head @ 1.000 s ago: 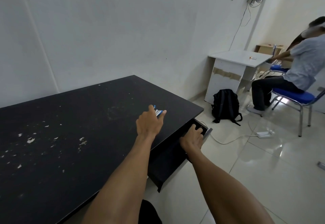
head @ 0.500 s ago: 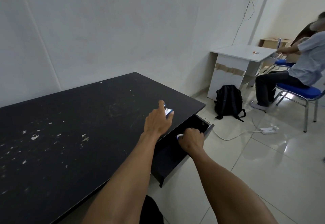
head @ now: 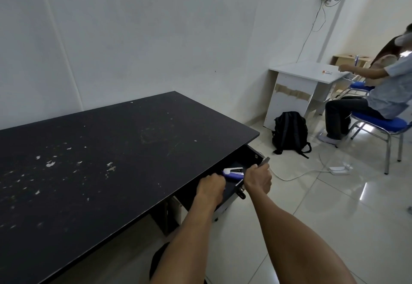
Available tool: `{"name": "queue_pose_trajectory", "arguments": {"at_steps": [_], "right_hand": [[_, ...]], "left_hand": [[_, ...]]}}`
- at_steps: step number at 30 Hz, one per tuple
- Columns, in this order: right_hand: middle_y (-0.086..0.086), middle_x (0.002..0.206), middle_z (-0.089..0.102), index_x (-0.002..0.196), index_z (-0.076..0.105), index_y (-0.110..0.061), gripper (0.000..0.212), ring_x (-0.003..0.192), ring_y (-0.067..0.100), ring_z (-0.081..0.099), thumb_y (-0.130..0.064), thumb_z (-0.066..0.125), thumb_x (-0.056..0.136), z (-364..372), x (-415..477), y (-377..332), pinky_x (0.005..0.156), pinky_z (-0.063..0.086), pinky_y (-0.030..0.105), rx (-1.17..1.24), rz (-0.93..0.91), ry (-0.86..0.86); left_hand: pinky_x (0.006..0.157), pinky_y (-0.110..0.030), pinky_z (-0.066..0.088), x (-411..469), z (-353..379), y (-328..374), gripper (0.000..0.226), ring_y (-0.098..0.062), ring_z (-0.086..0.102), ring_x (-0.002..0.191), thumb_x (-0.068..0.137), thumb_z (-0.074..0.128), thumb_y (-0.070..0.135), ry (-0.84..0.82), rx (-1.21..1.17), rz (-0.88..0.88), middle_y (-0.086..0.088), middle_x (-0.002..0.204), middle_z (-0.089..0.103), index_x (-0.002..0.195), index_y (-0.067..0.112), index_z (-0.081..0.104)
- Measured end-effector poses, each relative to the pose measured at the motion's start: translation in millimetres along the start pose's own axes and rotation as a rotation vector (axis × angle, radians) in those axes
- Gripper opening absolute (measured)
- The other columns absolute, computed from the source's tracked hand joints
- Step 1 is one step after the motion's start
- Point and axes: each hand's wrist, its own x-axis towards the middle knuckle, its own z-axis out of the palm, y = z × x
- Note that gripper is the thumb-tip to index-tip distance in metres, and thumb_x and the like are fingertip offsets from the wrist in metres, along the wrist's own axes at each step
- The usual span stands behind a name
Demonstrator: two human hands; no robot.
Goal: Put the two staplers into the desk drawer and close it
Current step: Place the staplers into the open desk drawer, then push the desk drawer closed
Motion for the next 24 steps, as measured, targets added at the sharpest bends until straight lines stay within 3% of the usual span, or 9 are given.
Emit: {"name": "queue_pose_trajectory", "arguments": {"at_steps": [4,7,11,12,15,17,19,22,24], "right_hand": [[0.023,0.118,0.063,0.128,0.044,-0.005,0.043,0.102,0.039,0.06,-0.037,0.036,0.101,-0.5,-2.0,6.0,0.073,0.037,0.037,0.014,0.044,-0.017],[0.024,0.124,0.061,0.13,0.048,-0.003,0.056,0.109,0.041,0.059,-0.046,0.026,0.102,1.4,-4.0,6.1,0.083,0.044,0.043,0.049,0.215,-0.054],[0.024,0.128,0.06,0.127,0.058,-0.001,0.062,0.114,0.041,0.057,-0.046,0.022,0.102,1.2,-10.4,8.9,0.092,0.044,0.044,0.114,0.355,-0.104],[0.025,0.128,0.06,0.127,0.058,0.0,0.058,0.111,0.041,0.057,-0.042,0.026,0.102,1.1,-12.3,9.4,0.089,0.046,0.046,0.145,0.406,-0.12],[0.023,0.112,0.064,0.119,0.061,-0.001,0.037,0.082,0.036,0.062,-0.021,0.043,0.093,-0.6,-18.9,9.9,0.057,0.051,0.042,0.333,0.596,-0.268],[0.021,0.102,0.067,0.109,0.062,-0.004,0.03,0.069,0.032,0.064,-0.009,0.044,0.086,0.9,-23.1,9.6,0.054,0.057,0.044,0.483,0.646,-0.302],[0.021,0.104,0.066,0.105,0.061,-0.006,0.026,0.07,0.031,0.065,-0.007,0.044,0.086,3.2,-24.8,10.0,0.06,0.061,0.05,0.527,0.623,-0.283],[0.021,0.104,0.065,0.102,0.06,-0.007,0.022,0.069,0.031,0.064,-0.009,0.045,0.086,5.1,-24.3,10.6,0.059,0.061,0.051,0.536,0.601,-0.256],[0.021,0.105,0.065,0.101,0.061,-0.006,0.023,0.074,0.033,0.065,-0.011,0.044,0.086,6.4,-22.7,11.6,0.058,0.061,0.053,0.528,0.59,-0.249]], "left_hand": [[0.089,-0.04,0.05,-3.6,5.0,-8.1,0.033,-0.037,0.06,0.115,0.092,0.062,0.017,-0.12,-0.049,-0.078,-0.02,0.128,0.058,0.121,0.002,0.058],[0.089,-0.039,0.049,-2.2,-3.8,-9.3,0.037,-0.036,0.06,0.113,0.086,0.067,0.015,-0.132,-0.084,-0.083,-0.018,0.126,0.058,0.119,0.003,0.058],[0.087,-0.042,0.052,-1.0,-23.0,-8.1,0.032,-0.036,0.063,0.103,0.09,0.059,0.022,-0.028,-0.168,0.104,-0.017,0.115,0.063,0.117,0.005,0.059],[0.084,-0.044,0.053,-2.3,-28.1,-8.3,0.027,-0.036,0.064,0.098,0.092,0.054,0.022,0.042,-0.159,0.176,-0.017,0.109,0.065,0.112,0.005,0.062],[0.072,-0.042,0.054,-2.2,-42.4,-19.7,0.024,-0.031,0.064,0.087,0.093,0.046,0.023,0.346,-0.158,0.229,-0.01,0.098,0.066,0.099,0.01,0.064],[0.071,-0.038,0.053,1.0,-51.7,-41.9,0.027,-0.026,0.063,0.091,0.093,0.046,0.029,0.498,-0.165,0.155,-0.005,0.104,0.064,0.102,0.013,0.065],[0.084,-0.038,0.048,3.4,-56.3,-73.3,0.033,-0.024,0.059,0.105,0.094,0.046,0.035,0.524,-0.086,0.048,-0.005,0.115,0.063,0.112,0.015,0.065],[0.105,-0.045,0.032,-0.2,-54.3,-119.7,0.054,-0.027,0.045,0.13,0.094,0.039,0.052,0.439,-0.027,-0.251,-0.01,0.138,0.054,0.131,0.017,0.056],[0.113,-0.053,0.019,-6.5,-49.6,-144.3,0.068,-0.031,0.027,0.143,0.092,0.029,0.062,0.309,-0.028,-0.406,-0.013,0.153,0.036,0.143,0.02,0.043]]}}
